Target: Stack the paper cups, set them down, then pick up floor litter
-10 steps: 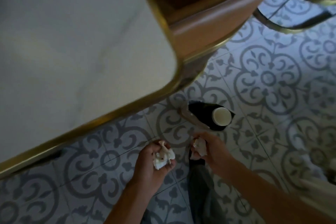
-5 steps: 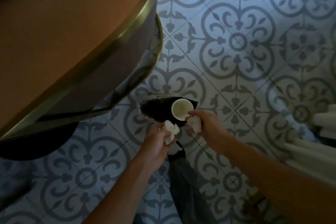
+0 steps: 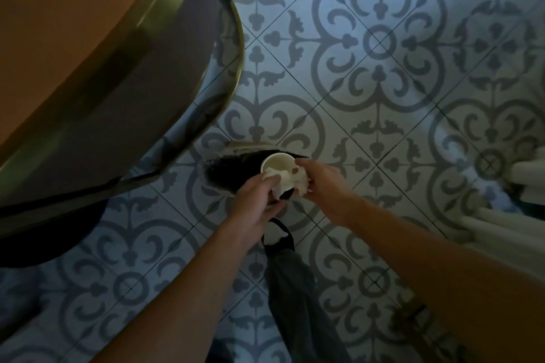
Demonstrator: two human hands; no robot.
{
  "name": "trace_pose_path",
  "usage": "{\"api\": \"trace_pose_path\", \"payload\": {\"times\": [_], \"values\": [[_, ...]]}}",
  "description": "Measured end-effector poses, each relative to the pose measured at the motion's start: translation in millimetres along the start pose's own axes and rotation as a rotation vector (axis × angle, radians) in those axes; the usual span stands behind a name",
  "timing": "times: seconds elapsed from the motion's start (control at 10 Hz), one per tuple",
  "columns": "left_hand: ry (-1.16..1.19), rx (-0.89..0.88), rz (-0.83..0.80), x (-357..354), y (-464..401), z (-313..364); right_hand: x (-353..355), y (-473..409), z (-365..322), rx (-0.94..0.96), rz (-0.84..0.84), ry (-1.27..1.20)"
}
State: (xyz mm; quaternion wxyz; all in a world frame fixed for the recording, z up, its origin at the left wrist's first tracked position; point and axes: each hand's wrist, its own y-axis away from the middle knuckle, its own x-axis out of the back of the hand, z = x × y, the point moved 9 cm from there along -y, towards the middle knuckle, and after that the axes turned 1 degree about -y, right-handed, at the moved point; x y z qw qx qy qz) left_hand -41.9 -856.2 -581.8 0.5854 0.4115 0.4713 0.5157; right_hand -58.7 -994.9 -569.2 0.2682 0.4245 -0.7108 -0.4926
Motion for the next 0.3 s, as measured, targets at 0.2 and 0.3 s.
{"api": "trace_pose_path", "payload": {"times": [0.2, 0.3], "values": [[0.018, 0.023, 0.001, 2, 4, -6, 0, -3, 2, -0.012, 0.021, 0.036], [0.042, 0.035, 0.058, 13, 10, -11, 5, 0, 7, -0.011, 0.048, 0.078]]}}
